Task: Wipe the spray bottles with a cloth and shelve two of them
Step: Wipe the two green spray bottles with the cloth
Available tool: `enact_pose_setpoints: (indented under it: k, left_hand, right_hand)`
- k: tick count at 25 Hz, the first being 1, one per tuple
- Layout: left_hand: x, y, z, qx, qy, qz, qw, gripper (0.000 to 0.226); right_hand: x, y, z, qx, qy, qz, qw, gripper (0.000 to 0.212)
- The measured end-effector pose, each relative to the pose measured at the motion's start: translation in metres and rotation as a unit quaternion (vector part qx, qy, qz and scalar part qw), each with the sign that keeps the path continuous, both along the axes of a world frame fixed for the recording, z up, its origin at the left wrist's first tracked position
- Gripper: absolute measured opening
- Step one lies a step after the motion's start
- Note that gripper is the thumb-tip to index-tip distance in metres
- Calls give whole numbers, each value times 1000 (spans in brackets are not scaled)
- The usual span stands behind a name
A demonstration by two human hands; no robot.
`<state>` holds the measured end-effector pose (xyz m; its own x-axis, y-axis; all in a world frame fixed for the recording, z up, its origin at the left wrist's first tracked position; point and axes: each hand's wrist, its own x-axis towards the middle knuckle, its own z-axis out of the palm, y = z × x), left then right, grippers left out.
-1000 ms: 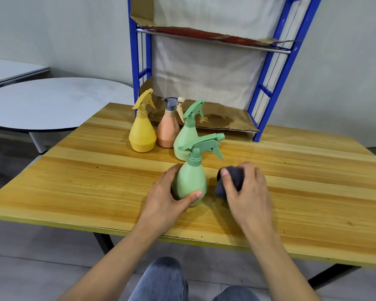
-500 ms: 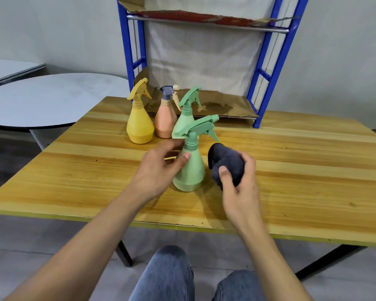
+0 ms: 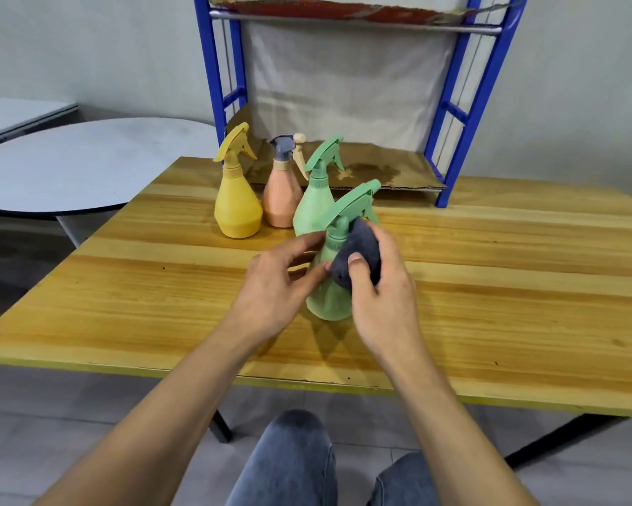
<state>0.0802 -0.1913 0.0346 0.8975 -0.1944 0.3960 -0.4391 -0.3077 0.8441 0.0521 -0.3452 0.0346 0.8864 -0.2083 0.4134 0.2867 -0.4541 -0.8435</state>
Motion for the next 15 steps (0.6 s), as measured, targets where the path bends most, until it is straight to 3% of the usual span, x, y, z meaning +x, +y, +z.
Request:
enact_pose_setpoints:
  k: [6,12,15]
  left_hand:
    - [3,2,2,7,16,-17,1000,52]
    - [-1,-2,0,12,11,-34,999,53]
    - [0,-2,-1,3,11,-37,999,57]
  right_hand:
    - [2,-34,-25,-110,89,-1,990,42]
    - [0,-17,5,-13,1,11,1000,37]
    - [-5,-18,-14,-23,27,-11,999,41]
